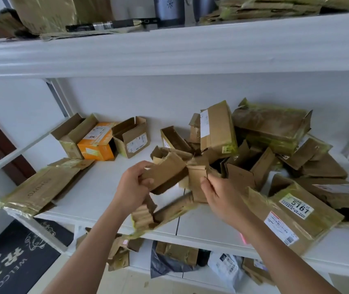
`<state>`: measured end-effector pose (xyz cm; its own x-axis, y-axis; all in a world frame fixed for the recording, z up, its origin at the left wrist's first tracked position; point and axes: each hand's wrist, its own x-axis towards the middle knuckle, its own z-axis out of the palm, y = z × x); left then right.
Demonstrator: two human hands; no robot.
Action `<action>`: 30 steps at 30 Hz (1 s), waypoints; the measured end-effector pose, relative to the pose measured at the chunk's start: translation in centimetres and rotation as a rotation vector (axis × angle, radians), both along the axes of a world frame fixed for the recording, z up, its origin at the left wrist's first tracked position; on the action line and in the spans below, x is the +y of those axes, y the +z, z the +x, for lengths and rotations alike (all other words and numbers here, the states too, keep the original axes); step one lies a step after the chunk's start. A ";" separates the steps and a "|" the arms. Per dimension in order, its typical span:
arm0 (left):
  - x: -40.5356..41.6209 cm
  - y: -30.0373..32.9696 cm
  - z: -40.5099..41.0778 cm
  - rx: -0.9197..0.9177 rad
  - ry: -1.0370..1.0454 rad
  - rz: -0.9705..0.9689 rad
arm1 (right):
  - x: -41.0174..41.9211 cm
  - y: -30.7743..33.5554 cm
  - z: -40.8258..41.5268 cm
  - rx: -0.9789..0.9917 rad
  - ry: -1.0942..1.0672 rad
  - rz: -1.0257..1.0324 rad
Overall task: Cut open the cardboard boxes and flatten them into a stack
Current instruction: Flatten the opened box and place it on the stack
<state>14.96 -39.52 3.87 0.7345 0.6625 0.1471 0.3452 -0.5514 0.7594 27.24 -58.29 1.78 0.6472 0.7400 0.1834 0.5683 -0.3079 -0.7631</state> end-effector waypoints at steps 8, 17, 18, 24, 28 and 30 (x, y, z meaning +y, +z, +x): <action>0.4 -2.9 -1.0 0.071 0.521 0.109 | -0.5 -2.0 0.3 0.082 -0.130 -0.007; 1.4 -5.1 -0.8 0.271 0.451 -0.244 | -1.1 -1.9 -0.2 0.052 -0.024 -0.017; 1.4 -5.2 -0.9 0.281 0.450 -0.225 | -1.1 -1.8 -0.3 0.060 -0.007 -0.015; 1.7 -4.0 -2.4 0.040 0.311 -0.451 | -1.4 -1.2 0.7 -0.037 -0.020 0.036; 3.2 -4.9 -5.0 -0.224 0.234 -0.883 | -1.6 -2.0 2.0 -0.224 -0.065 -0.084; 2.9 -6.2 -6.4 -0.215 0.214 -1.095 | -1.8 -2.7 1.5 -0.211 0.035 -0.294</action>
<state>8.58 -36.64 -2.32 0.6200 0.6214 -0.4790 0.1570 0.4999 0.8518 28.78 -60.06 -0.97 0.5913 0.8019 0.0862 0.7177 -0.4744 -0.5097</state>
